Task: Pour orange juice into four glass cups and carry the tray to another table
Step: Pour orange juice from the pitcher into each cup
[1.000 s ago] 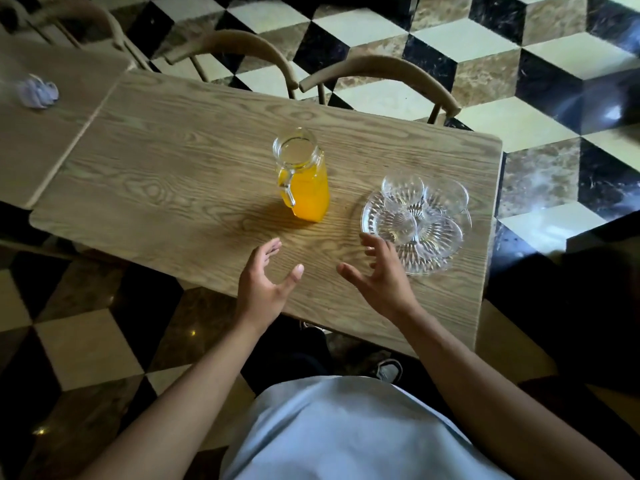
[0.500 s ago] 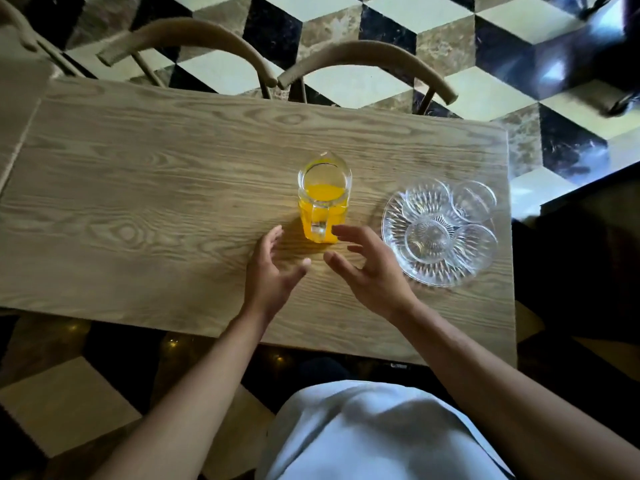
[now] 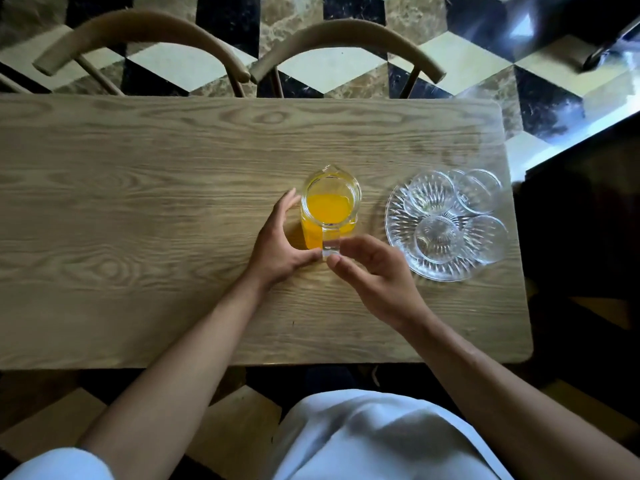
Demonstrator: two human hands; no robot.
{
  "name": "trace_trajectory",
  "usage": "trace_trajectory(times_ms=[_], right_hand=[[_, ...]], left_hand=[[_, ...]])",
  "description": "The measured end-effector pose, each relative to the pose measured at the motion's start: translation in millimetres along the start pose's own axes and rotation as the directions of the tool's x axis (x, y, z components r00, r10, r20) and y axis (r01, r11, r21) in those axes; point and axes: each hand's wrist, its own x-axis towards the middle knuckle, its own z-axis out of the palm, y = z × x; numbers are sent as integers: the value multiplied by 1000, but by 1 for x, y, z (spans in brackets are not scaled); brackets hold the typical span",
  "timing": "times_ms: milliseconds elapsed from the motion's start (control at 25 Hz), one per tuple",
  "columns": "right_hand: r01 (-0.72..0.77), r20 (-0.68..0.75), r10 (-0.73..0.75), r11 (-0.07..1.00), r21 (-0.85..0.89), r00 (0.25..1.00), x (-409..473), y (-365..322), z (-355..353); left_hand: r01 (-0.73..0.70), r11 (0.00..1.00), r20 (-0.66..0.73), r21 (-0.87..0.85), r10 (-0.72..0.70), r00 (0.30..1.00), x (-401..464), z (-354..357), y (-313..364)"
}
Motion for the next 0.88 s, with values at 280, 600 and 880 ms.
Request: trace_trajectory(times_ms=[280, 600, 880], right_hand=[[-67, 17, 64, 977, 204, 998, 4, 6, 6], [-43, 19, 40, 982, 186, 999, 4, 8, 12], [-35, 72, 24, 986, 163, 997, 3, 0, 10]], left_hand=[[-39, 999, 164, 3, 38, 986, 32, -9, 3], [-74, 991, 230, 114, 46, 972, 46, -11, -5], [-114, 978, 292, 174, 59, 955, 54, -14, -7]])
